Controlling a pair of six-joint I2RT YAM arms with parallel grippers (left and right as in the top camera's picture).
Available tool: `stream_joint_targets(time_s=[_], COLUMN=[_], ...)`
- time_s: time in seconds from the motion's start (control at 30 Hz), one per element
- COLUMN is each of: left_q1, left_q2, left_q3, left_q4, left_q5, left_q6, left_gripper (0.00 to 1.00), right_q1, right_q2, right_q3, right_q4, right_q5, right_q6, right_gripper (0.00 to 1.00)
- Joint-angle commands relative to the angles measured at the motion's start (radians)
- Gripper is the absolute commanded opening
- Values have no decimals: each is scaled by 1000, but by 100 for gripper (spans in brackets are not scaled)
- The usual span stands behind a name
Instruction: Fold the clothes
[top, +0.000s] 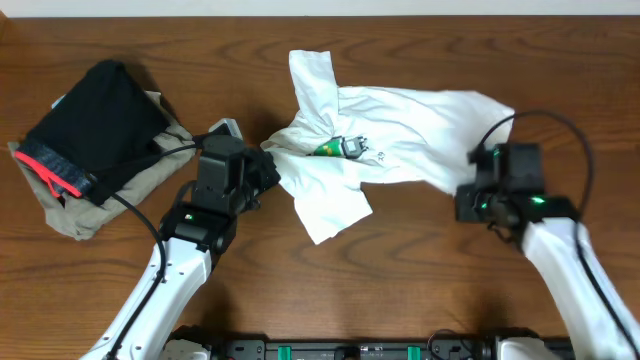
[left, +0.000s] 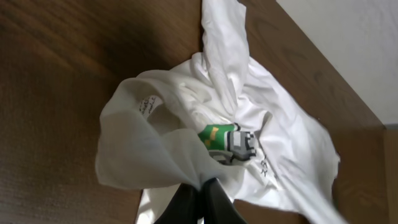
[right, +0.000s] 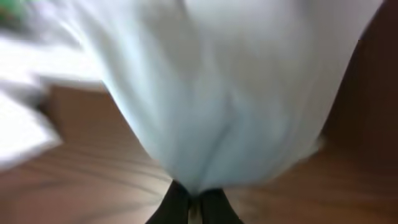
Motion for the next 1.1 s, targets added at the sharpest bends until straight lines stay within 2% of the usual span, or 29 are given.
stream_joint_targets(time_s=[0.0, 0.13, 0.3, 0.33, 0.37, 0.4, 0.67, 0.93, 1.07], left_q1=[4, 4, 4, 4, 4, 4, 4, 4, 4], left_q2=[-2, -2, -2, -2, -2, -2, -2, -2, -2], left_q3=[4, 4, 4, 4, 4, 4, 4, 4, 4], left_q4=[4, 5, 4, 4, 4, 4, 0, 1, 1], left_q5=[-6, -6, -5, -5, -5, -5, -5, -6, -5], left_q6=[21, 21, 21, 21, 21, 21, 21, 21, 21], left_gripper=[6, 6, 6, 7, 6, 6, 6, 7, 7], right_q1=[1, -51, -148, -162, -172, -176, -183, -187, -201], right_q2=[-152, -217, -99, -56, -11, 20, 264, 302, 303], right_q3=[121, 160, 146, 142, 140, 140, 140, 137, 100], right_q4=[-24, 2, -2, -4, -12, -21, -79, -166, -148], right_q5=[2, 173, 227, 229, 228, 228, 269, 323, 329], right_q6=[52, 111, 110, 111, 111, 115, 189, 225, 228], right_gripper=[1, 1, 11, 18, 32, 34, 40, 40, 40])
